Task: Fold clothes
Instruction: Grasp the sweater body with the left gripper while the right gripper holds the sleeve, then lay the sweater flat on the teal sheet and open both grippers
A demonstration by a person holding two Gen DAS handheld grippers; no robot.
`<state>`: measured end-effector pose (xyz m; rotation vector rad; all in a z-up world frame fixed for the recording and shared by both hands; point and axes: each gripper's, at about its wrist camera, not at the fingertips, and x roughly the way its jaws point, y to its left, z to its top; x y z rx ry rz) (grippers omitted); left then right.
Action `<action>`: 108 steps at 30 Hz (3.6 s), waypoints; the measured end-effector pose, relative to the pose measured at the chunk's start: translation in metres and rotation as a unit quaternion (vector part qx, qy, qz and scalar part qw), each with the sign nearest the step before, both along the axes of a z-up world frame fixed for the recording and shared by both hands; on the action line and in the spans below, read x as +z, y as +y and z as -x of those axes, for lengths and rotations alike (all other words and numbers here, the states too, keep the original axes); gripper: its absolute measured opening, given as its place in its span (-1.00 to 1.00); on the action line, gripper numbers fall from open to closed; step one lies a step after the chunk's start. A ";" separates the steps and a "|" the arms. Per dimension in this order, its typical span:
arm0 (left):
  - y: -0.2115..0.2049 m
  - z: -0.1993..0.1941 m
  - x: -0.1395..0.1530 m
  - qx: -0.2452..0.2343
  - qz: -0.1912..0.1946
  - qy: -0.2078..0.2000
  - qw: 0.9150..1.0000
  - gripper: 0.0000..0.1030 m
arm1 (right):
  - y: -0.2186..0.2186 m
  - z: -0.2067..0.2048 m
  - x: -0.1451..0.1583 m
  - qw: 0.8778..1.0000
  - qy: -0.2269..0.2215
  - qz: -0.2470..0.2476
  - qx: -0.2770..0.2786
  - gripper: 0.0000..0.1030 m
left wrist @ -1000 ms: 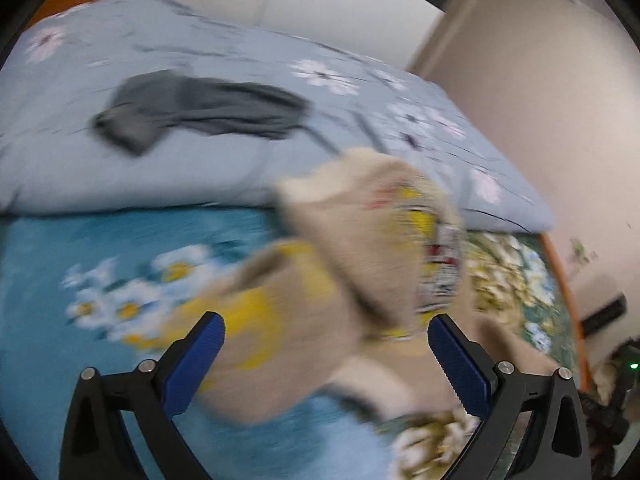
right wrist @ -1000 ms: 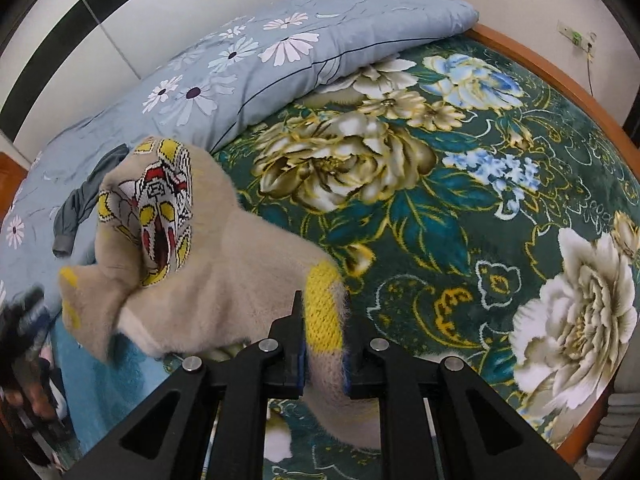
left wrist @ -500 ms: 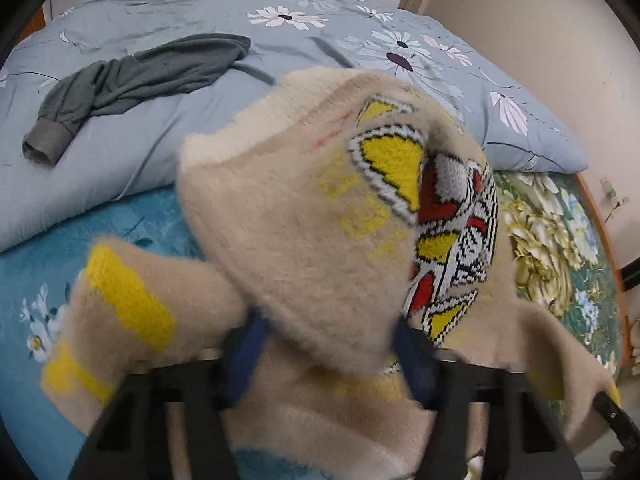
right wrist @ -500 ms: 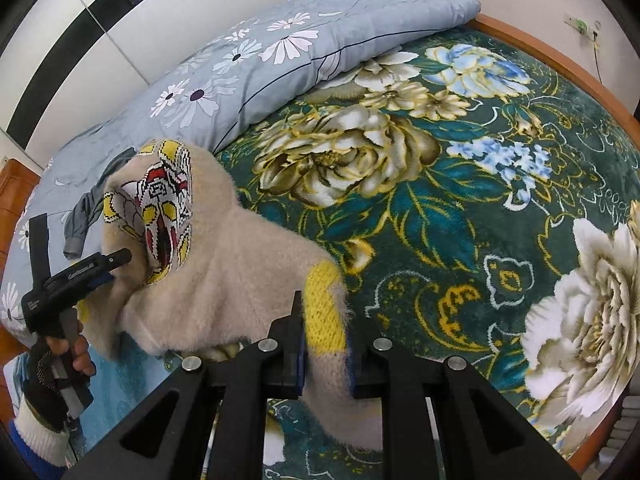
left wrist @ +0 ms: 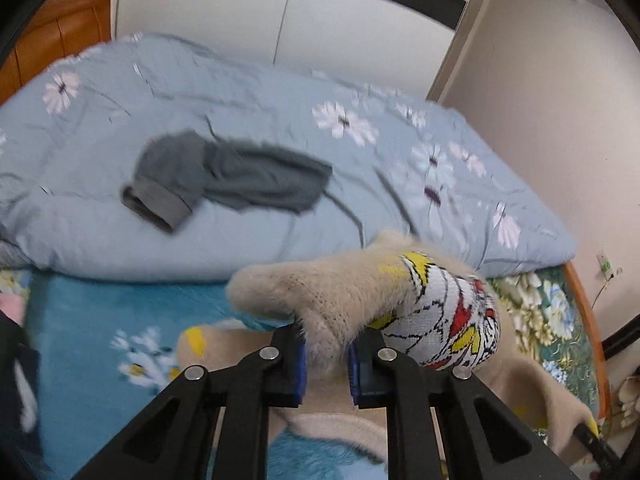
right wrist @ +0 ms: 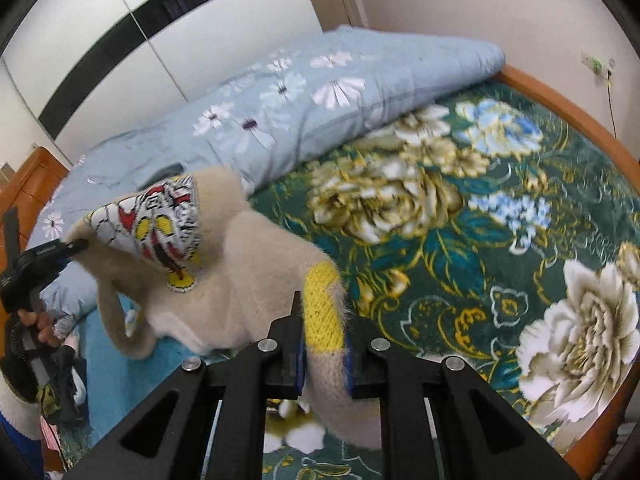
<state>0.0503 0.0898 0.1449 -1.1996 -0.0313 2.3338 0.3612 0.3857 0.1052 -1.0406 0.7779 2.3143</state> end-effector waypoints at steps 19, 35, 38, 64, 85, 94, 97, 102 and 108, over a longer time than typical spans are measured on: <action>-0.101 -0.069 0.048 -0.002 -0.118 -0.046 0.992 -0.75 | 0.022 0.072 0.185 0.984 0.059 -0.165 0.006 -0.73; -0.287 -0.149 -0.068 0.185 -0.150 -0.150 0.959 -0.76 | -0.218 0.289 0.196 0.942 0.087 -0.193 0.261 -0.74; -0.301 -0.153 -0.078 0.193 -0.145 -0.157 0.958 -0.76 | -0.262 0.322 0.178 0.932 0.070 -0.192 0.299 -0.74; -0.346 -0.095 -0.085 0.213 -0.085 -0.156 0.961 0.10 | -0.201 0.257 -0.083 0.930 -0.148 0.058 0.330 0.49; -0.331 -0.125 -0.116 0.220 -0.063 -0.193 0.954 0.14 | -0.213 0.248 -0.171 0.911 -0.150 0.306 0.234 0.50; -0.339 -0.111 -0.140 0.260 -0.056 -0.222 0.938 0.14 | -0.281 0.281 -0.154 0.913 -0.222 0.205 0.274 0.26; -0.344 -0.118 -0.138 0.259 -0.051 -0.215 0.940 0.14 | -0.285 0.280 -0.159 0.911 -0.246 0.201 0.261 -0.57; -0.360 -0.123 -0.134 0.264 -0.058 -0.211 0.939 0.14 | -0.271 0.284 -0.138 0.925 -0.238 0.150 0.256 -0.88; -0.361 -0.118 -0.128 0.265 -0.077 -0.206 0.939 0.14 | -0.200 0.299 -0.061 0.958 -0.187 -0.004 0.216 -1.00</action>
